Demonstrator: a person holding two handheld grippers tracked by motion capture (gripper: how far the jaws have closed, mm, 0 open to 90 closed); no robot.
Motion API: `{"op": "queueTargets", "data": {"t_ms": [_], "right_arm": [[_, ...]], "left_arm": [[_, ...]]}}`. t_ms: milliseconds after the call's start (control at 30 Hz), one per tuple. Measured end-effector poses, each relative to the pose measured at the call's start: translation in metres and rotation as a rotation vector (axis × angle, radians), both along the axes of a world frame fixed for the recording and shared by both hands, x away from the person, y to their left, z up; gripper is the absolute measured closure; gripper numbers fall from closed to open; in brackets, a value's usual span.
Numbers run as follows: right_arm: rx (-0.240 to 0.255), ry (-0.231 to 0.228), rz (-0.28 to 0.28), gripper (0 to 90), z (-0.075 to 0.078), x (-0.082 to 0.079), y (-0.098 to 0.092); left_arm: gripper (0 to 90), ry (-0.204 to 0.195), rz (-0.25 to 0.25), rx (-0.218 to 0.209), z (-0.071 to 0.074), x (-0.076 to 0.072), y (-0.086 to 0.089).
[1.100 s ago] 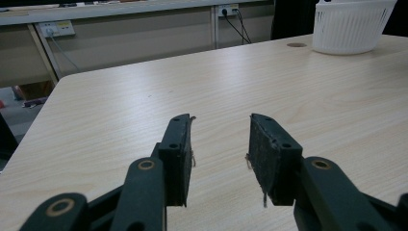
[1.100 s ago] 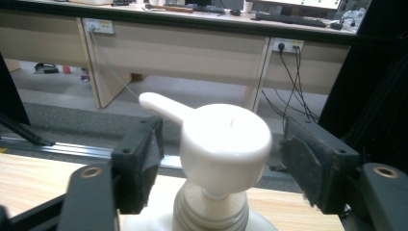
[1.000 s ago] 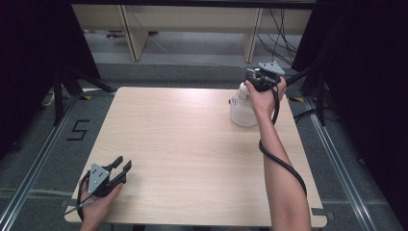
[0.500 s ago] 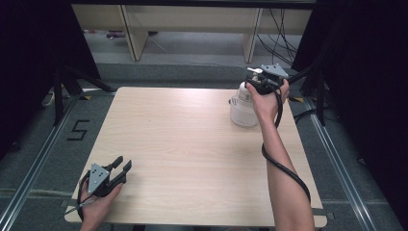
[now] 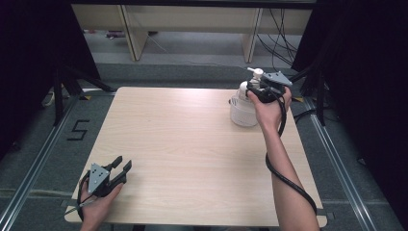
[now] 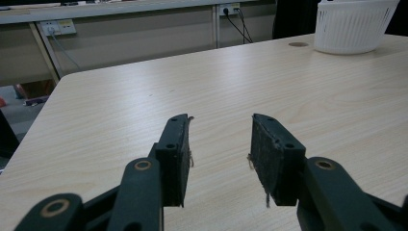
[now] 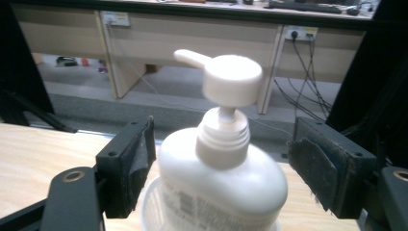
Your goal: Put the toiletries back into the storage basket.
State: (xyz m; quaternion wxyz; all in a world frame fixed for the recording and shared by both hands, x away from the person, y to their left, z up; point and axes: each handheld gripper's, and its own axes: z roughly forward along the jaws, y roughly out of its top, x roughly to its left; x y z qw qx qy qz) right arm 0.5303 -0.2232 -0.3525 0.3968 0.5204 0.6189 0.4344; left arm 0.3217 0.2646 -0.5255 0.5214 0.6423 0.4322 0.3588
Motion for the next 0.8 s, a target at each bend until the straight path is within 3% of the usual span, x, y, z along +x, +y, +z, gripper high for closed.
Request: {"op": "queueTargets", "data": {"t_ms": [133,167,433,533,667,800], "right_arm": [[0.021,0.012,0.004,25.1,-0.004,-0.012,0.001],[0.001,-0.004,0.020,25.1,-0.005,-0.013,-0.001],[0.008,-0.004,0.052,25.3,-0.012,-0.038,-0.008],[0.022,0.011,0.061,25.3,-0.015,-0.047,-0.012],[0.005,0.016,0.073,25.5,-0.021,-0.061,-0.019],[0.037,0.027,0.081,25.8,-0.027,-0.076,-0.026]], "left_arm": [[56.8,0.000,0.001,0.000,0.000,0.000,0.000],[56.6,0.000,0.001,0.000,0.000,0.000,0.000],[55.4,0.001,0.004,-0.001,0.000,0.000,0.000],[55.1,0.001,0.006,-0.001,0.000,0.000,0.000],[54.6,0.003,0.010,-0.002,0.000,0.000,0.000],[53.9,0.009,0.015,0.009,0.001,-0.001,0.000]]}}
